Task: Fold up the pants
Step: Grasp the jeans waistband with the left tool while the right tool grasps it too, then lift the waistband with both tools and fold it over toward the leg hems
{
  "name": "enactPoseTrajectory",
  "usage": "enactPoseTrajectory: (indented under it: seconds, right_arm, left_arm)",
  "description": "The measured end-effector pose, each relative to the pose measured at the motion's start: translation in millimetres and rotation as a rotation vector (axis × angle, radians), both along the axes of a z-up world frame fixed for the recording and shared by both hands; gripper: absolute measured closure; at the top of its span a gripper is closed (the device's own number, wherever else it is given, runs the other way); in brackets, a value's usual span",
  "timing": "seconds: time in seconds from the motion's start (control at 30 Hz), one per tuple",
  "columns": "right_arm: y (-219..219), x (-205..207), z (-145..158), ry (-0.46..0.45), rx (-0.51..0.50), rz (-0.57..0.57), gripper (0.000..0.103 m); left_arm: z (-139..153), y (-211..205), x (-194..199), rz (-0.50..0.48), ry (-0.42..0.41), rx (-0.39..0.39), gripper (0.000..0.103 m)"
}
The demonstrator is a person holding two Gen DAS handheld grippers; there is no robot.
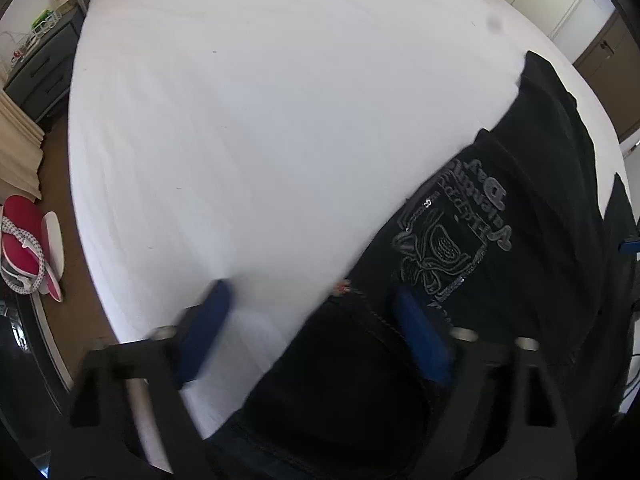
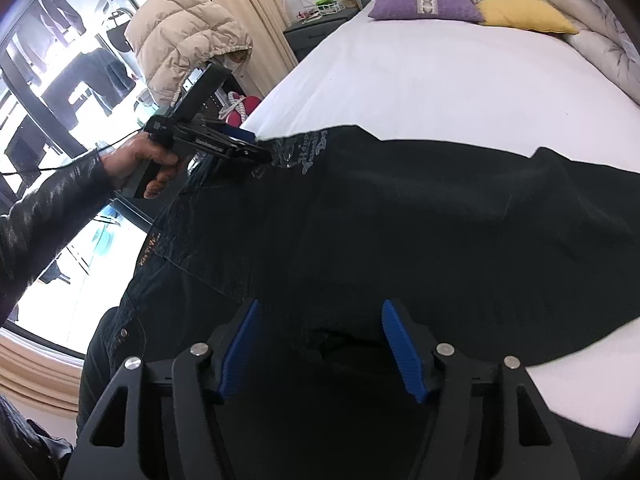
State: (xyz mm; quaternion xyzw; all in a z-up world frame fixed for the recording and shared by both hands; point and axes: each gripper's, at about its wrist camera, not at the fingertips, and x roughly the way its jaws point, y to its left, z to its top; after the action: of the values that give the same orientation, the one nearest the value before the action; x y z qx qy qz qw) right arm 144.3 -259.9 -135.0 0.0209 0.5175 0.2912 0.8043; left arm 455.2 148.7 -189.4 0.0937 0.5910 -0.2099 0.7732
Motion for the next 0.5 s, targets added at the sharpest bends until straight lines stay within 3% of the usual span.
enactPoseTrajectory:
  seconds: [0.07,0.13,0.2,0.5]
  right_arm:
    - [0.7,5.3,0.7,0.002,0.013,-0.004,0.039]
    - [3.3,11.1,2.6,-0.004,0.017,-0.008,0.039]
    - [7.5,16.4,6.2,-0.018,0.014,-0.003,0.04]
    - [36.8,40.7,32.1,-0.145,-0.058,0.102,0.043]
  left_arm:
    - [1.0,-1.5,-2.4,-0.013,0.007,-0.013,0.054]
    - [2.2,-8.5,-5.0,-0.032,0.007,-0.024,0.079]
    - [4.8,-15.8,-12.2,-0.044,-0.023,-0.005,0.09]
    - [53.4,-17.3,-98.0,-0.006,-0.251,-0.067,0.094]
